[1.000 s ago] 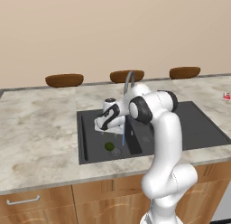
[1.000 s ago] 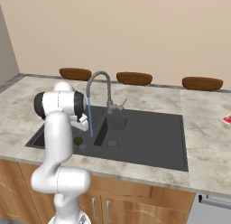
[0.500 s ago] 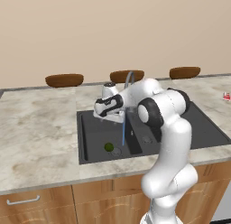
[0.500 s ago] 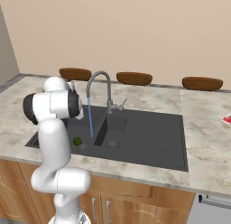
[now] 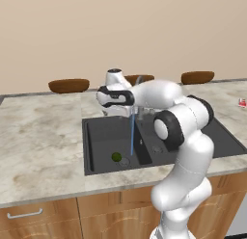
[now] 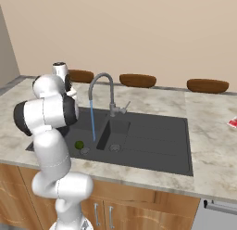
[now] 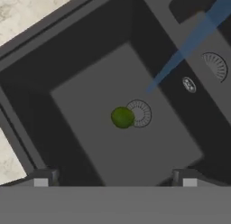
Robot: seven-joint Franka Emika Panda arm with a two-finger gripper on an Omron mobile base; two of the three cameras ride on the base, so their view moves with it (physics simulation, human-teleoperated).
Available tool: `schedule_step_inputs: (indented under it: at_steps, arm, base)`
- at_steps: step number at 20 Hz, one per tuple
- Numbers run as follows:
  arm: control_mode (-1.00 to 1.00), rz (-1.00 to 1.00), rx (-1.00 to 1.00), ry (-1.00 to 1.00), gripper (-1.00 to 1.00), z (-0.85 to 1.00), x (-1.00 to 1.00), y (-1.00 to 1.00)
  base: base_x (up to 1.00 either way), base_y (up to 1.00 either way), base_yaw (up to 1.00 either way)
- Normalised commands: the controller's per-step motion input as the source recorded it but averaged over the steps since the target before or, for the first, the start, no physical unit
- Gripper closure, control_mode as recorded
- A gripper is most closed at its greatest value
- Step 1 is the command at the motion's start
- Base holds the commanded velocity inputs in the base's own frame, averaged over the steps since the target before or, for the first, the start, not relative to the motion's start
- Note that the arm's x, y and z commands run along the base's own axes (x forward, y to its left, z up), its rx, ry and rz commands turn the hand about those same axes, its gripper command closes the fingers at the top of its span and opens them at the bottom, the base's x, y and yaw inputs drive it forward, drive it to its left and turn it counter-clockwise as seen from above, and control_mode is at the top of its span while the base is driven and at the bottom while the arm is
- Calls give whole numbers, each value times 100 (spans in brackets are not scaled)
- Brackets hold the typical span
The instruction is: Turn on the sink faucet. Then move the lime from the counter to the sink. Turn off the sink. Move the vegetable from the sink to the pot next to the stove. Finally move the pot to the rear right burner.
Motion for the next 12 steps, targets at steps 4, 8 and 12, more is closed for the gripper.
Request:
schedule_step_inputs:
  at_steps: [4,8,12]
  arm:
    - [-100,0,2,-2,-100,85,-40,0]
    - [-100,3,0,-9,-100,76,-57,0]
    - [-100,10,0,-15,-100,59,-65,-4]
  base:
    - [0,0,0]
    - [0,0,0]
    - [0,0,0]
